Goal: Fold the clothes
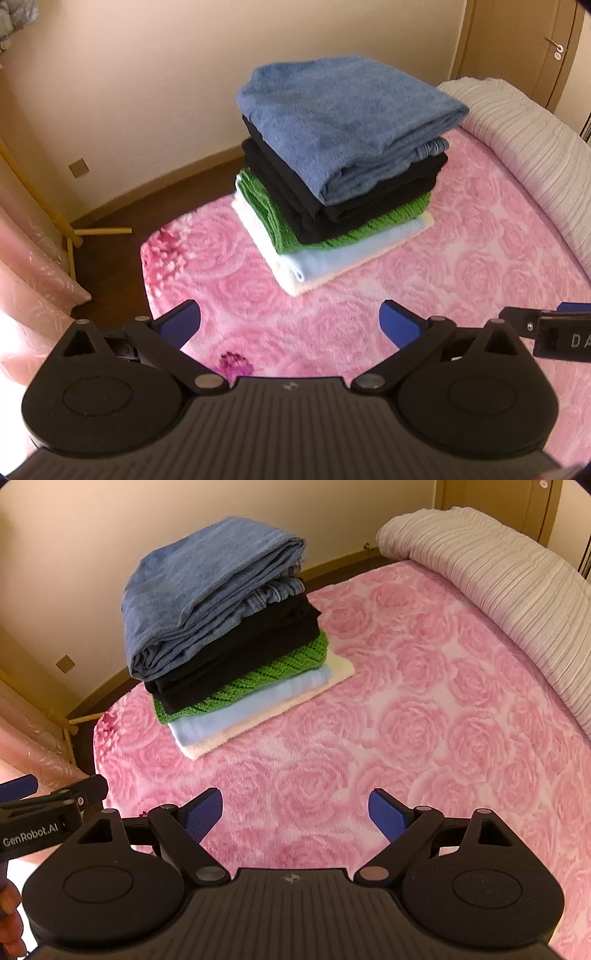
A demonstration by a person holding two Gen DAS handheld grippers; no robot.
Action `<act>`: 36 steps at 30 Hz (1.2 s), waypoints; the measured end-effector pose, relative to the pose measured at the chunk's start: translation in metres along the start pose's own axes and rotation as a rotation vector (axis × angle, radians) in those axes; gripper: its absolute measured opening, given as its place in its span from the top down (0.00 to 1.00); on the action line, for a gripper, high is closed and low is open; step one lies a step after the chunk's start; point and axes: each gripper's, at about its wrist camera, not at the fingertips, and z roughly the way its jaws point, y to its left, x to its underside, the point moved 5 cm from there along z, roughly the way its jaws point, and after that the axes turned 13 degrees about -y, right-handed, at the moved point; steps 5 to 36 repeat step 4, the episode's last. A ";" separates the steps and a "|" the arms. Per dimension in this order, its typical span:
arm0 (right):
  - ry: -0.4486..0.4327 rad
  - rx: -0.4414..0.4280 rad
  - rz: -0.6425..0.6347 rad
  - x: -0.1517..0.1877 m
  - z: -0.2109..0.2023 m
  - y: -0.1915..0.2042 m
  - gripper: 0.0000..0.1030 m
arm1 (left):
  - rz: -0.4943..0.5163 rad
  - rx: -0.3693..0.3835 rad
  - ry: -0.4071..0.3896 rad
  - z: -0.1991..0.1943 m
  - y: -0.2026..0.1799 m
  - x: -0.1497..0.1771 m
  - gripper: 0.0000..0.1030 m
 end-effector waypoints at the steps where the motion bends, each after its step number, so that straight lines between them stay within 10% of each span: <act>1: -0.001 0.000 0.001 -0.001 0.000 0.000 0.14 | 0.002 -0.004 -0.010 -0.001 0.001 -0.002 0.01; 36: -0.007 -0.006 0.002 -0.002 -0.003 0.001 0.14 | 0.001 -0.017 -0.014 -0.002 0.004 -0.006 0.01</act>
